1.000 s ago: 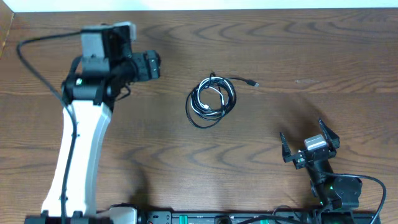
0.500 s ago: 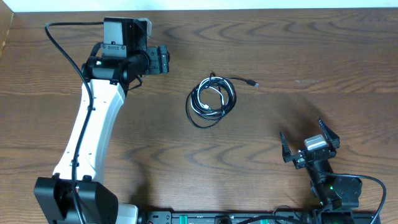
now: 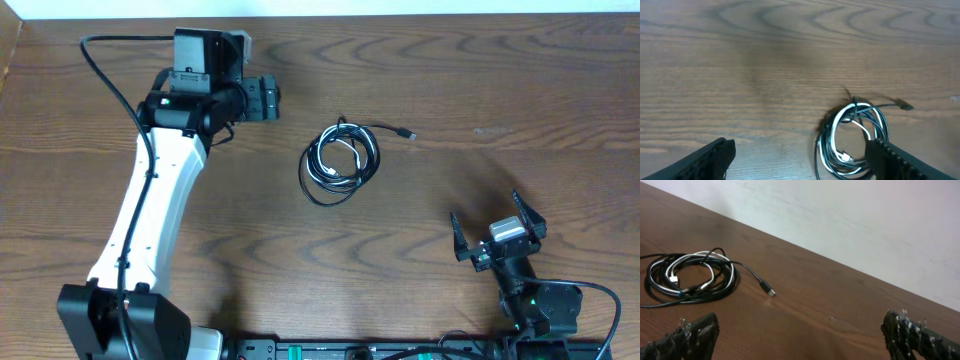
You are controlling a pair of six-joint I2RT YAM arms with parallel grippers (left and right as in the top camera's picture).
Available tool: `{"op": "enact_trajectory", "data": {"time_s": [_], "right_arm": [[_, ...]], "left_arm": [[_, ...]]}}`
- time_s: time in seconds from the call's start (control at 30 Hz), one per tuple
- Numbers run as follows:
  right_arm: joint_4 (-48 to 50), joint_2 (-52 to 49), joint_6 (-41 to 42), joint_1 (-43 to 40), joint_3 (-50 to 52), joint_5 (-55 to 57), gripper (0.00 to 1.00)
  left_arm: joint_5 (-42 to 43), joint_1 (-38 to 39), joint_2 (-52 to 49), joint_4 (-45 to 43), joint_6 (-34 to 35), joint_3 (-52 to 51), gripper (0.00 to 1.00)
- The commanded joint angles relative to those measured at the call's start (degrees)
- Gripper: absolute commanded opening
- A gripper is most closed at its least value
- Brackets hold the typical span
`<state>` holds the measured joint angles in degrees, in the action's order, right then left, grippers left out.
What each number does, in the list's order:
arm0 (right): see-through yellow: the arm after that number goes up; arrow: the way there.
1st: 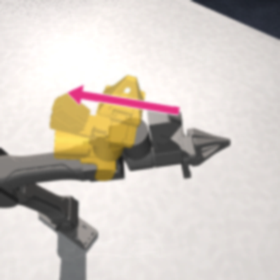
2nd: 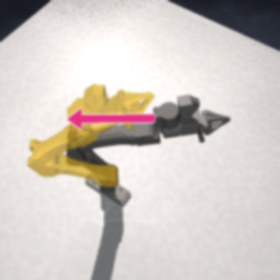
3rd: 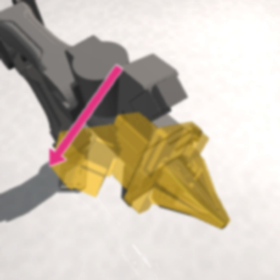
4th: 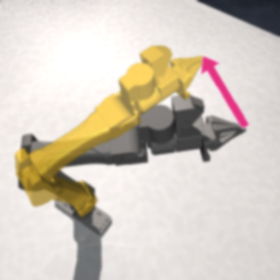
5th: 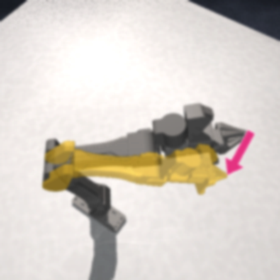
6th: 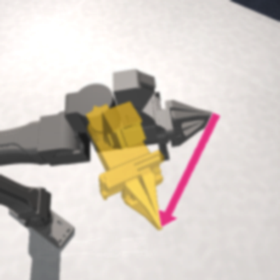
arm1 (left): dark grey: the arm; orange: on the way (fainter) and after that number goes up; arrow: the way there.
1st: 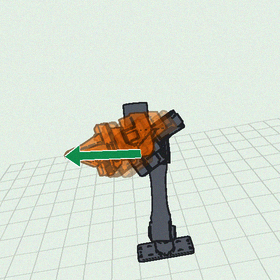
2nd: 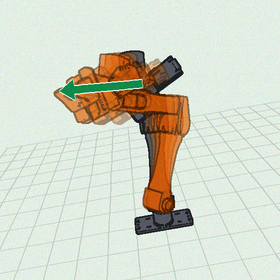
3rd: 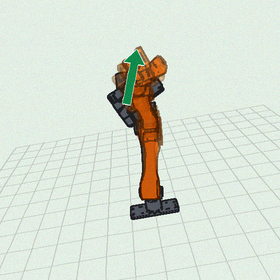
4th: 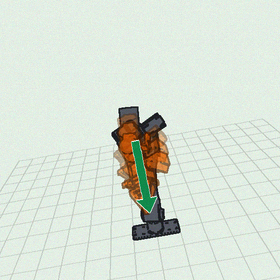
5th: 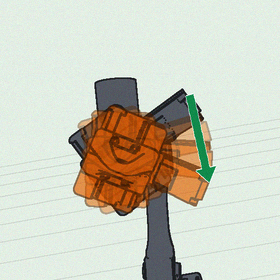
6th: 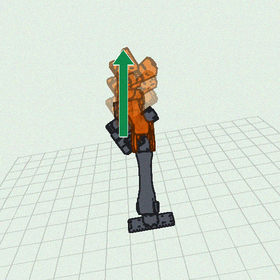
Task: Untangle cables
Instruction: 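Reach the left gripper forward and down onto the cable bundle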
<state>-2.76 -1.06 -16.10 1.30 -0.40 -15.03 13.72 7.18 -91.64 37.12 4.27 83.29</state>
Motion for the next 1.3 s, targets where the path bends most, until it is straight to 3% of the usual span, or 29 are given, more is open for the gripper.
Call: {"op": "enact_trajectory", "data": {"time_s": [0.0, 0.37, 0.77, 0.87, 1.27], "right_arm": [[-0.2, 0.0, -0.2, 0.0, 0.1, -0.3, 0.99], [-0.2, 0.0, -0.2, 0.0, 0.1, -0.3, 0.99], [-0.2, 0.0, -0.2, 0.0, 0.1, -0.3, 0.99], [-0.2, 0.0, -0.2, 0.0, 0.1, -0.3, 0.99], [-0.2, 0.0, -0.2, 0.0, 0.1, -0.3, 0.99]], "left_arm": [[0.8, 1.5, 0.3, 0.9, 0.1, 0.5, 0.98], [0.8, 3.8, -2.8, 3.7, 0.5, 0.3, 0.99], [0.5, 9.6, -15.2, 7.6, 0.5, 0.3, 0.83], [0.6, 10.0, -18.1, 6.8, 0.4, 0.3, 0.82], [0.8, 12.0, -23.9, 1.4, 0.3, 0.3, 0.62]]}}
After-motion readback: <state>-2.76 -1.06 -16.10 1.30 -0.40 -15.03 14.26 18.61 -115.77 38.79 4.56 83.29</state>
